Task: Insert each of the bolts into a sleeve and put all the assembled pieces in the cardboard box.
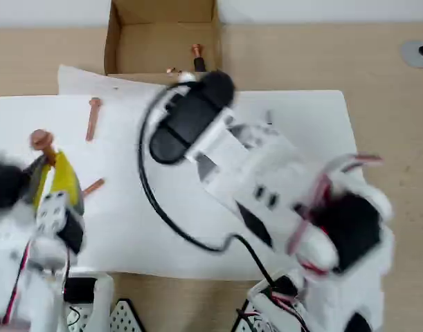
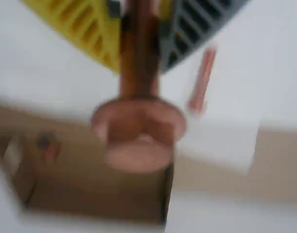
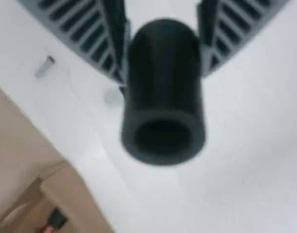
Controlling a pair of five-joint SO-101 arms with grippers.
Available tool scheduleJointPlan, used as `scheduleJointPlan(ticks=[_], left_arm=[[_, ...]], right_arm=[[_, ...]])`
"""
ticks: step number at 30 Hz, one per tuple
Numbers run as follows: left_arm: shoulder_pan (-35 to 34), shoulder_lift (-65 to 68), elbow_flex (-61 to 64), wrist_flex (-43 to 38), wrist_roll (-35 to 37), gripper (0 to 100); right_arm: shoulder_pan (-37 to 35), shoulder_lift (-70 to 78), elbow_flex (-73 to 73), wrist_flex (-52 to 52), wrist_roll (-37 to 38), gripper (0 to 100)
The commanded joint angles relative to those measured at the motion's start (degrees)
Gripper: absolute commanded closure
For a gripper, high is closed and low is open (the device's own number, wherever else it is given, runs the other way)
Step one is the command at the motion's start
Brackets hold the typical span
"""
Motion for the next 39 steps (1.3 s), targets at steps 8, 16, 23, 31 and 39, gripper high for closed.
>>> scheduleJointPlan(ticks=[8,16,23,31,39], left_arm=[[-0.70,-16.04,23.91,-20.48,2.11,99],[-0.18,-17.10,38.24,-34.37,2.55,99],[-0.18,-16.84,38.68,-34.73,9.32,99],[9.93,-17.19,37.89,-34.64,10.20,99],[19.34,-16.92,30.15,-28.22,5.80,99]], right_arm=[[-3.21,-15.25,36.35,-1.23,-1.41,93.6],[-4.97,-34.15,66.33,-29.89,-1.58,93.6],[-4.97,-44.62,82.24,-51.25,-1.93,93.6],[-12.35,-47.52,91.12,-68.13,-11.34,93.6],[-15.08,-47.52,94.20,-72.00,-12.31,93.6]])
